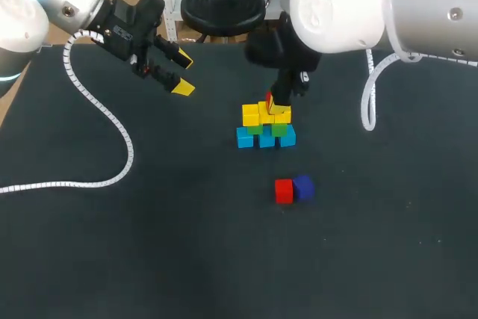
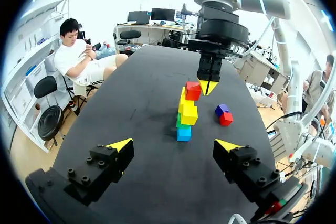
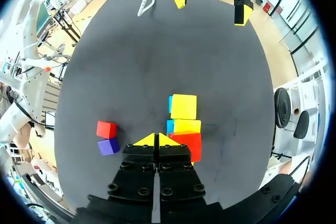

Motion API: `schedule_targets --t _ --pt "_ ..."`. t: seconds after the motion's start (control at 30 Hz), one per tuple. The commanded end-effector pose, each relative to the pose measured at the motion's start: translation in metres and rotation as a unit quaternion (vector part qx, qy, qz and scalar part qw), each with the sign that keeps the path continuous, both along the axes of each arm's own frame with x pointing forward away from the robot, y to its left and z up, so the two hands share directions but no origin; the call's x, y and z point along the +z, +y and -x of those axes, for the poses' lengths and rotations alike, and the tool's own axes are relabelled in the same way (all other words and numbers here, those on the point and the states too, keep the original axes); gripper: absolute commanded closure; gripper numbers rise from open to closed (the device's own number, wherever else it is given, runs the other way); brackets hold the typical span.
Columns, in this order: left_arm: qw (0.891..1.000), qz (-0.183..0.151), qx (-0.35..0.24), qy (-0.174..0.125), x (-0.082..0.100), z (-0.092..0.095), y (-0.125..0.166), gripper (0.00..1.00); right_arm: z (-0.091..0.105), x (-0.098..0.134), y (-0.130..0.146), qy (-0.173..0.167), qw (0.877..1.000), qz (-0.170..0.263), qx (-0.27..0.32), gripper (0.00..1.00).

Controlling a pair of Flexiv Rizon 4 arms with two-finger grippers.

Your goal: Place the blue cubes, place green cubes on the blue cubes, place the yellow cubes on the green cubes, then place the red cubes on the yellow cubes, and place purple cube on the red cubes.

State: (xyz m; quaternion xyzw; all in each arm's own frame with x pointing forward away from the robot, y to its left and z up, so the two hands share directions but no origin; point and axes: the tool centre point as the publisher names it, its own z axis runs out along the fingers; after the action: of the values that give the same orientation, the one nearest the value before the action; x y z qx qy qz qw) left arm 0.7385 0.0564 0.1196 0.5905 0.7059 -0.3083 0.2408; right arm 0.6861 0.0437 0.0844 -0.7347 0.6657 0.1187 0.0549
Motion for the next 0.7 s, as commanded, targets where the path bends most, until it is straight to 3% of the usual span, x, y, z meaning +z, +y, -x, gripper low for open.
schedule_targets --t 0.03,0.37,0.7 --pt "1.000 0.000 -0.001 -0.001 0.000 0.000 0.001 0.00 -0.004 -0.001 0.000 0.003 1.000 0.001 0.000 1.00" --pt "1.000 0.000 -0.001 -0.001 0.000 0.000 0.001 0.00 -0.005 -0.001 0.002 0.002 1.000 -0.001 0.001 1.00" --pt "1.000 0.000 -0.001 -0.001 0.000 0.000 0.001 0.00 -0.005 0.011 0.015 -0.006 0.999 -0.029 0.028 1.00"
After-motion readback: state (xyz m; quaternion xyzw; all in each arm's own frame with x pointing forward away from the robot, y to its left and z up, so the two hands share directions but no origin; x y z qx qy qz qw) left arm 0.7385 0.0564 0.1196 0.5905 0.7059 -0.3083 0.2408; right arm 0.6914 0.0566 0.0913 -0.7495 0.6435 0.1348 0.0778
